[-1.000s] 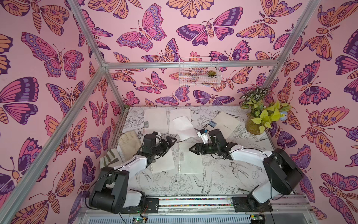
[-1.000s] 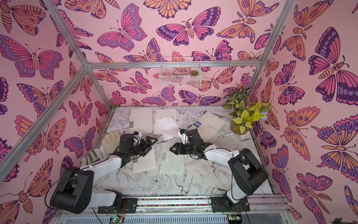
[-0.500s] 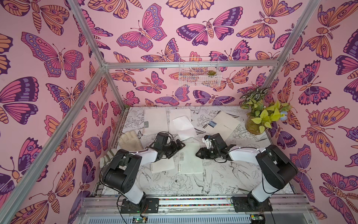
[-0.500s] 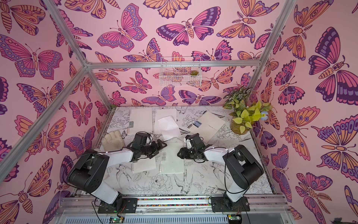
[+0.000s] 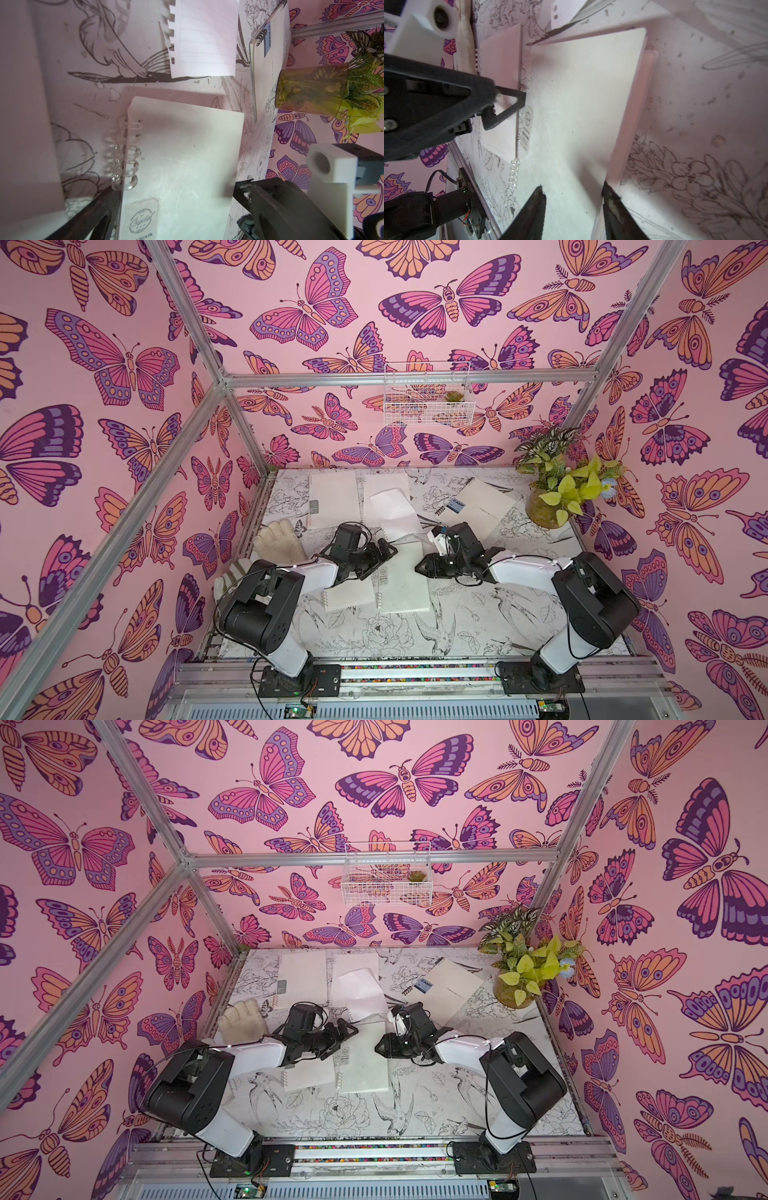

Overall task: Tear off pages from different notebooks
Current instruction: Open the notebook at the center of the board.

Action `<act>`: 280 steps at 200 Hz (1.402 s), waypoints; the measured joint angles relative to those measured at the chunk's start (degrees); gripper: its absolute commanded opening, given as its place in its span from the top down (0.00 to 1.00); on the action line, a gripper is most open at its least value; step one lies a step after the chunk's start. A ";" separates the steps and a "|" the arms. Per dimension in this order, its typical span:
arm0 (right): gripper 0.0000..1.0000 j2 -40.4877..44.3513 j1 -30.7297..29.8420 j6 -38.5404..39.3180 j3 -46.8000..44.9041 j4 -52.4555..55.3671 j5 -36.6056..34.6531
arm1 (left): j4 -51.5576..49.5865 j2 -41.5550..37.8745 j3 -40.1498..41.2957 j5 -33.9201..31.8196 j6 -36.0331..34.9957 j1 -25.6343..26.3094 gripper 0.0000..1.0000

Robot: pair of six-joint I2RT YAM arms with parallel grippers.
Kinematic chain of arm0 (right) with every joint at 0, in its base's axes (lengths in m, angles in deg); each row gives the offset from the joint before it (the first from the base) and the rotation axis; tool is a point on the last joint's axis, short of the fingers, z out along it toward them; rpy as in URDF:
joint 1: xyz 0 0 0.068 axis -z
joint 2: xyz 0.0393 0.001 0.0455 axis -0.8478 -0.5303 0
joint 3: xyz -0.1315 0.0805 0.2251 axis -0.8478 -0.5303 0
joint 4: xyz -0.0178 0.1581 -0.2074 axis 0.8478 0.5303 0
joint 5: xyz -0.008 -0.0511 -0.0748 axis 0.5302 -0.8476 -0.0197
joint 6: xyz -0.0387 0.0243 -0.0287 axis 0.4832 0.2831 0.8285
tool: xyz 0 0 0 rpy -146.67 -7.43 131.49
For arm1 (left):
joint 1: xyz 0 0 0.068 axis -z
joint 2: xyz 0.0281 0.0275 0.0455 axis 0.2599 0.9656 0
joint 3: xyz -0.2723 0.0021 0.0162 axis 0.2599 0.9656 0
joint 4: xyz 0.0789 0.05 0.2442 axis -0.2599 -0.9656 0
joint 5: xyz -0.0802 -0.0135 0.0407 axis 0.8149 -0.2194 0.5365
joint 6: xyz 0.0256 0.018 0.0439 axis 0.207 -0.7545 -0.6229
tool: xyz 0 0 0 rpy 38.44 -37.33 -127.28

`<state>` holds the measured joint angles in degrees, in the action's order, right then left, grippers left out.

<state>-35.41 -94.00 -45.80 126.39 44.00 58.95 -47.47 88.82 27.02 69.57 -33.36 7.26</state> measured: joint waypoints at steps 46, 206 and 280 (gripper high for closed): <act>0.52 1.79 -2.23 0.59 4.13 1.27 0.59 | -0.81 -0.44 0.02 -0.17 0.00 -0.09 0.00; 0.47 -8.61 -14.86 1.88 21.97 -4.52 11.89 | 12.72 -21.11 11.21 1.64 9.14 -10.64 0.00; 0.45 -13.11 -19.61 9.09 32.30 -0.52 20.24 | 16.92 -21.94 12.61 3.69 11.10 -13.46 0.00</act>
<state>-48.52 -113.61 -36.70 158.70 43.47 79.19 -30.55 66.88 39.63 73.26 -22.26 -6.20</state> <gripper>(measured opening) 0.547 0.999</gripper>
